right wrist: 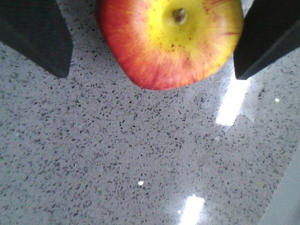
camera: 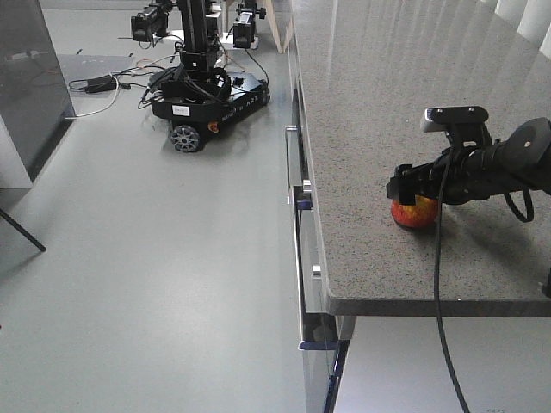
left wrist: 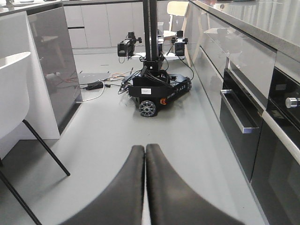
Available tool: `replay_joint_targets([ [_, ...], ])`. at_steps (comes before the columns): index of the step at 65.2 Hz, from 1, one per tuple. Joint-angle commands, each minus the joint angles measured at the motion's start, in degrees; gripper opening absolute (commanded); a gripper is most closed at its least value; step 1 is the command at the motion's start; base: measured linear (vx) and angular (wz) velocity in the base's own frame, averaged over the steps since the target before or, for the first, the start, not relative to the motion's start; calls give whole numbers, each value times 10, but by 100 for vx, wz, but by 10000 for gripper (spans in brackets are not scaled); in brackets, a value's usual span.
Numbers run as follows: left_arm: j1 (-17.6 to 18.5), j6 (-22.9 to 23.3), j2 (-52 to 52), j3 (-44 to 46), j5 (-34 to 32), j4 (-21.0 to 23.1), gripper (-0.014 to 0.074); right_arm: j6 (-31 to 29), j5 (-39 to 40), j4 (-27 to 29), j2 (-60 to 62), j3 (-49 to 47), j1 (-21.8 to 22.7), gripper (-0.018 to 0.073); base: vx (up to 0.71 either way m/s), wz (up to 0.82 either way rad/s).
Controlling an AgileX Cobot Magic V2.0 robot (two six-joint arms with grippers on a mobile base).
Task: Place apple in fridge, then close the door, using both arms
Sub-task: 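Close the right gripper on the apple and lift it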
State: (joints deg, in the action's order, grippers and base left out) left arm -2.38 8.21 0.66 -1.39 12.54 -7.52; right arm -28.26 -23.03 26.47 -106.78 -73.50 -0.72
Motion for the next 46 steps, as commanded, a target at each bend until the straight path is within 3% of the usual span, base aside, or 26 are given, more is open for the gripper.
replay_joint_targets([
  [1,3,0,9,-16,-39,4,-6,-5,18,2,21,-19,1,651,0,0],
  [18,3,0,9,-16,-39,4,-6,-4,4,1,19,-19,1,592,0,0],
  [46,3,0,9,-16,-39,4,-6,-5,-14,1,32,-30,1,252,0,0],
])
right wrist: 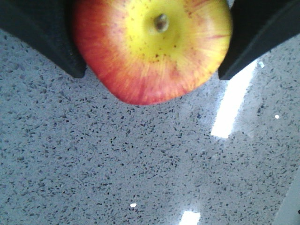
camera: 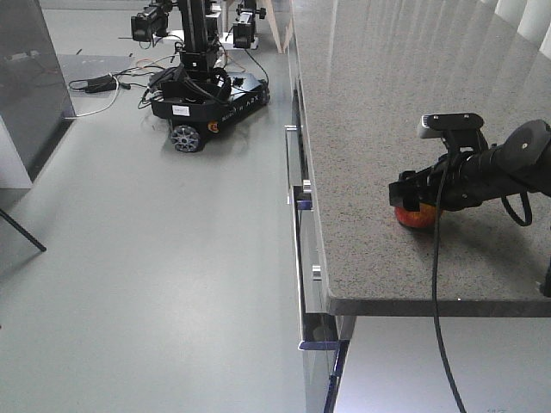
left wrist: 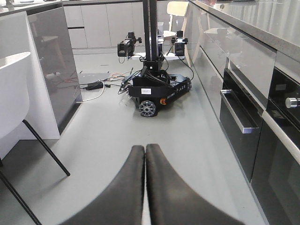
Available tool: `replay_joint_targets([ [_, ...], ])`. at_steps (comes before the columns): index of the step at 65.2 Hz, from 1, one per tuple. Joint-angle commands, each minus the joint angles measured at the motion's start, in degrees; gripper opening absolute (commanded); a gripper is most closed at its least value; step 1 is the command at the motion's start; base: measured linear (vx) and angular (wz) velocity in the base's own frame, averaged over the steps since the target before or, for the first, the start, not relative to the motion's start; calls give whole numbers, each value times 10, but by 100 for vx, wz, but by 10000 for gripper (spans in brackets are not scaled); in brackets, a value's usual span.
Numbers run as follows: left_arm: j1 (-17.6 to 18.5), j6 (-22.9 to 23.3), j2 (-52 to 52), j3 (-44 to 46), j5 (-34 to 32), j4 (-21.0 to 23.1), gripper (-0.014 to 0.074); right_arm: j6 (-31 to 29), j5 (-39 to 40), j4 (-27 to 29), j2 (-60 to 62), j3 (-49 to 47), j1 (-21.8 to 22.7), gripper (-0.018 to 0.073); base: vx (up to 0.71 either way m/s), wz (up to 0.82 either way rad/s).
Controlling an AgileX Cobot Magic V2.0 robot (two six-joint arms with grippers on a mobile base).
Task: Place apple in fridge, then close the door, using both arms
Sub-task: 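Close the right gripper on the apple and lift it, then hold the apple in the right gripper while driving away from the counter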
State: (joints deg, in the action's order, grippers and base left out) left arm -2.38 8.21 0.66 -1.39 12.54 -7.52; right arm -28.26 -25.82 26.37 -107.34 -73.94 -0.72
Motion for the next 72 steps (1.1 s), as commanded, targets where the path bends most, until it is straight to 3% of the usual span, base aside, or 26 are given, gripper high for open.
replay_joint_targets([
  [1,3,0,9,-16,-39,4,-6,-5,11,2,40,-29,1,242,0,0],
  [12,3,0,9,-16,-39,4,-6,-4,-29,12,95,-73,1,170,0,0],
  [34,3,0,9,-16,-39,4,-6,-4,-41,26,207,-99,1,165,0,0],
  [72,3,0,9,-16,-39,4,-6,-4,-42,26,218,-99,1,165,0,0],
])
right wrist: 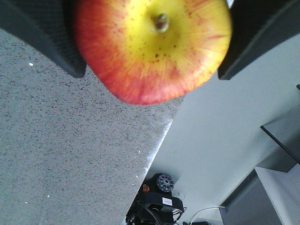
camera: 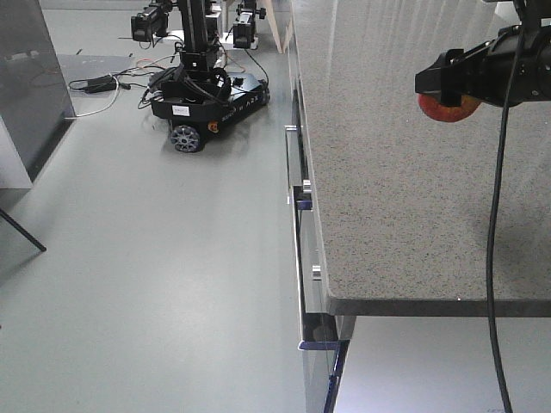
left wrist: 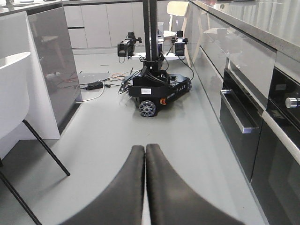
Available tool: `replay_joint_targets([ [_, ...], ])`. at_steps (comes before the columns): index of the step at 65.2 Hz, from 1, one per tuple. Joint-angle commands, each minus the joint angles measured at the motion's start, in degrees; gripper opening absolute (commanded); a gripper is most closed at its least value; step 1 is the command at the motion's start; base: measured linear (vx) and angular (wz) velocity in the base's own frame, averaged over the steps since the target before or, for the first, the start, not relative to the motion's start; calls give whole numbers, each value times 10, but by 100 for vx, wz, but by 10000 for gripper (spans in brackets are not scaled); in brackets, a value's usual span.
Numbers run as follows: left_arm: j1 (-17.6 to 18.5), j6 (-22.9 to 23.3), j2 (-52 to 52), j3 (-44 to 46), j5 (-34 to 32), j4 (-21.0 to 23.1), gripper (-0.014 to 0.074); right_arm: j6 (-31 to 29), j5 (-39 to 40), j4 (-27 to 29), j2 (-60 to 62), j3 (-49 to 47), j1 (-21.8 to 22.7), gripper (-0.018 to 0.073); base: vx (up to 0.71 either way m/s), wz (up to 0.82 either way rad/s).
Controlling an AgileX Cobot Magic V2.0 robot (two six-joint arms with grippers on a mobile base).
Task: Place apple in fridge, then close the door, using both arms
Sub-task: 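Hold the apple in the right gripper while driving away from the counter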
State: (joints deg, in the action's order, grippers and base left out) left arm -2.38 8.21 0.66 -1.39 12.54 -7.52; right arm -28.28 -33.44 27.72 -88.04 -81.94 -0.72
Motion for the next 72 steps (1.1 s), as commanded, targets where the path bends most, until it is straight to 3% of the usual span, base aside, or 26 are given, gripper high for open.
replay_joint_targets([
  [1,3,0,9,-16,-39,4,-6,-4,34,13,25,-19,1,165,0,0],
  [72,3,0,9,-16,-39,4,-6,-4,34,13,25,-19,1,165,0,5],
])
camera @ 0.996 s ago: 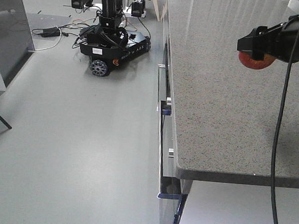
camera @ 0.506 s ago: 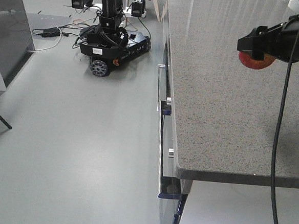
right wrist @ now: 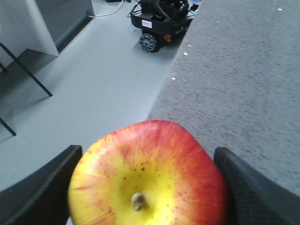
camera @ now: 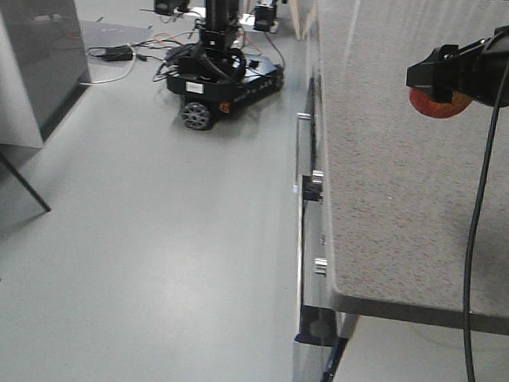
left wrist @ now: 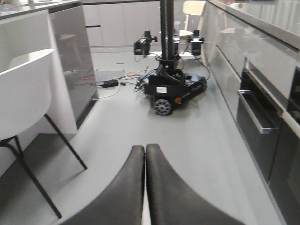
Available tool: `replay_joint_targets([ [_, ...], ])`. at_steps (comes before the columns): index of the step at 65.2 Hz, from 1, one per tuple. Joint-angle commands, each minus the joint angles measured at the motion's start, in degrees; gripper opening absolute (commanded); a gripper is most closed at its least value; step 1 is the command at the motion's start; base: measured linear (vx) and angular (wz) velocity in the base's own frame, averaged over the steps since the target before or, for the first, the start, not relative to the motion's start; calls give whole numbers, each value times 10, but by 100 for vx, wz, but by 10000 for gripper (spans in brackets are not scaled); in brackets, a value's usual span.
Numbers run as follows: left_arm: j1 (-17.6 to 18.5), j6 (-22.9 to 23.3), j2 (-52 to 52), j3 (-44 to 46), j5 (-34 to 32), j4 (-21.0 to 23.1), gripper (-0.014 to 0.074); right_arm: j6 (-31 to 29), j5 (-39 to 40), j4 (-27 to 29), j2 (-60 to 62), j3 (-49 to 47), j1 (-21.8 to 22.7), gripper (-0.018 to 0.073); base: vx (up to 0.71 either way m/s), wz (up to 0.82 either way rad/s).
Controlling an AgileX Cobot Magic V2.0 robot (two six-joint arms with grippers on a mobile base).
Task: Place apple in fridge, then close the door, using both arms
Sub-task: 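Hold the apple in the right gripper while driving away from the counter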
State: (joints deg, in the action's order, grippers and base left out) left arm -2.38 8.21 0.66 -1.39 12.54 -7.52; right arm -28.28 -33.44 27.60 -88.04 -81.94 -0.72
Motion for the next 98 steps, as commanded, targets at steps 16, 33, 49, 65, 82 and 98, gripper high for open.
replay_joint_targets([
  [16,3,0,9,-16,-39,4,-6,-4,34,14,25,-19,1,165,0,39],
  [33,3,0,9,-16,-39,4,-6,-4,32,14,25,-19,1,165,0,53],
  [49,3,0,9,-16,-39,4,-6,-4,32,14,25,-19,1,165,0,61],
  [65,3,0,9,-16,-39,4,-6,-4,32,14,25,-19,1,165,0,54],
  [82,3,0,9,-16,-39,4,-6,-4,32,14,25,-19,1,165,0,43],
  [98,3,0,9,-16,-39,4,-6,-4,32,14,25,-19,1,165,1,44],
])
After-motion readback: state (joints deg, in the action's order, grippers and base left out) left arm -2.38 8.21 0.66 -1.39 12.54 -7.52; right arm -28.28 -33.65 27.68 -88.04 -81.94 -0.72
